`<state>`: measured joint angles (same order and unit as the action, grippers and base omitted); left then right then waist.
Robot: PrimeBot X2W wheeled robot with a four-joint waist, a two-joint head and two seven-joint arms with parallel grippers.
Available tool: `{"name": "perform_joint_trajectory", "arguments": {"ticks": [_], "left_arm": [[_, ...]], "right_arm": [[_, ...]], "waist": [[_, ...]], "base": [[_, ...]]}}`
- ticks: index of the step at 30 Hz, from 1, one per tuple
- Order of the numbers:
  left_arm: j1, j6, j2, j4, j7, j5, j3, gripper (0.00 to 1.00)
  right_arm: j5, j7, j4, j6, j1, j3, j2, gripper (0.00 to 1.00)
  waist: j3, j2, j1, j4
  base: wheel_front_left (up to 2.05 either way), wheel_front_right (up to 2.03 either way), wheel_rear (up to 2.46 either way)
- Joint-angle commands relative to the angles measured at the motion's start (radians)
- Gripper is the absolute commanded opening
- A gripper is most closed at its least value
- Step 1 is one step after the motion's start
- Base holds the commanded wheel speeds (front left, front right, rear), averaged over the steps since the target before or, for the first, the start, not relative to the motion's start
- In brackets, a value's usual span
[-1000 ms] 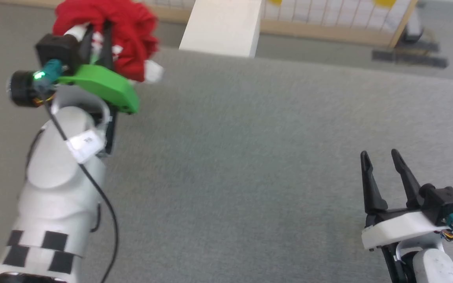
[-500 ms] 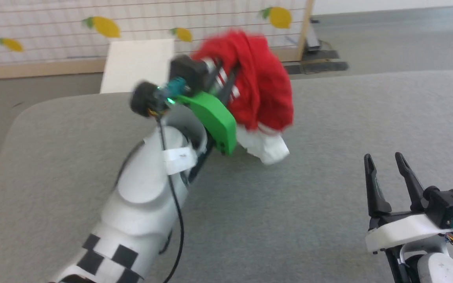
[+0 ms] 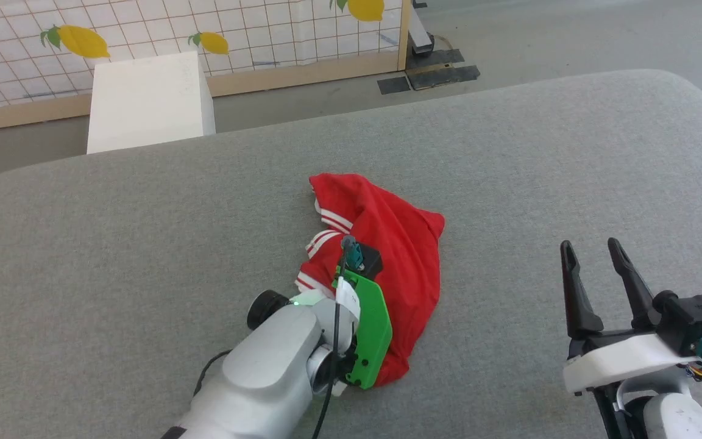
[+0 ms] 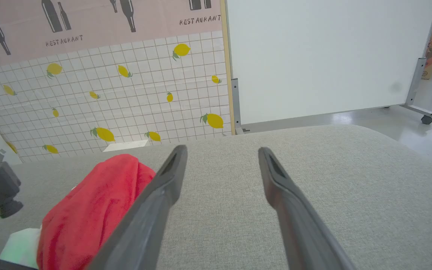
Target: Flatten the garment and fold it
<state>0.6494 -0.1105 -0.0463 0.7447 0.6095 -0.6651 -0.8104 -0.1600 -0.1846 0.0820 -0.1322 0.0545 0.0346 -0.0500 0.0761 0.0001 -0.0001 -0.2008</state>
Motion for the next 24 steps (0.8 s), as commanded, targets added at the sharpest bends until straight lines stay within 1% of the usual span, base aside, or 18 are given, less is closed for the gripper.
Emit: {"name": "perform_joint_trajectory", "arguments": {"ticks": [1,5,7,9,12,14,15,16,18,21,24], "left_arm": [[-0.020,0.001,-0.004,0.000,-0.022,-0.001,-0.004,1.00],[-0.022,0.011,-0.004,-0.025,-0.154,0.006,0.013,1.00],[-0.021,0.018,-0.004,-0.053,-0.252,0.006,0.037,1.00],[-0.017,0.028,-0.007,-0.093,-0.387,0.016,0.070,1.00],[-0.015,0.059,-0.036,-0.158,-0.628,0.061,0.123,1.00],[-0.031,0.081,-0.058,-0.188,-0.756,0.079,0.157,1.00],[-0.040,0.090,-0.070,-0.198,-0.797,0.086,0.170,1.00],[-0.055,0.101,-0.083,-0.214,-0.830,0.091,0.187,1.00],[-0.088,0.114,-0.104,-0.252,-0.857,0.095,0.221,1.00],[-0.146,0.133,-0.135,-0.321,-0.869,0.107,0.281,1.00],[-0.232,0.149,-0.158,-0.423,-0.871,0.143,0.367,1.00]], "right_arm": [[-0.006,-0.005,0.003,0.002,-0.009,0.003,0.000,1.00],[-0.002,-0.004,0.005,0.002,-0.010,0.009,0.000,1.00],[0.001,-0.004,0.003,0.002,-0.012,0.011,0.000,1.00],[0.002,-0.003,-0.001,0.002,-0.015,0.013,0.000,1.00],[0.005,0.001,-0.007,0.002,-0.019,0.011,0.000,1.00],[0.006,0.004,-0.010,0.002,-0.022,0.010,0.000,1.00],[0.007,0.006,-0.010,0.002,-0.023,0.009,0.000,1.00],[0.009,0.007,-0.011,0.002,-0.025,0.009,0.000,1.00],[0.011,0.010,-0.014,0.002,-0.029,0.011,0.000,1.00],[0.015,0.017,-0.020,0.002,-0.033,0.011,0.000,1.00],[0.018,0.025,-0.026,0.002,-0.036,0.008,0.000,1.00]], "waist": [[-0.006,-0.0001,0.0001,0.015],[-0.018,-0.0001,0.0001,0.047],[-0.024,-0.0001,0.0001,0.066],[-0.030,-0.0001,0.0001,0.089],[-0.036,-0.0001,0.0001,0.121],[-0.040,-0.0001,0.0001,0.140],[-0.043,-0.0001,0.0001,0.147],[-0.047,-0.0001,0.0001,0.157],[-0.050,-0.0001,0.0001,0.173],[-0.052,-0.0001,0.0001,0.193],[-0.054,-0.0001,0.0001,0.207]], "base": [[0.00,0.00,0.00],[0.00,0.00,0.00],[0.00,0.00,0.00],[0.00,0.00,0.00],[0.00,0.00,0.00],[0.00,0.00,0.00],[0.00,0.00,0.00],[0.00,0.00,0.00],[0.00,0.00,0.00],[0.00,0.00,0.00],[0.00,0.00,0.00]]}}
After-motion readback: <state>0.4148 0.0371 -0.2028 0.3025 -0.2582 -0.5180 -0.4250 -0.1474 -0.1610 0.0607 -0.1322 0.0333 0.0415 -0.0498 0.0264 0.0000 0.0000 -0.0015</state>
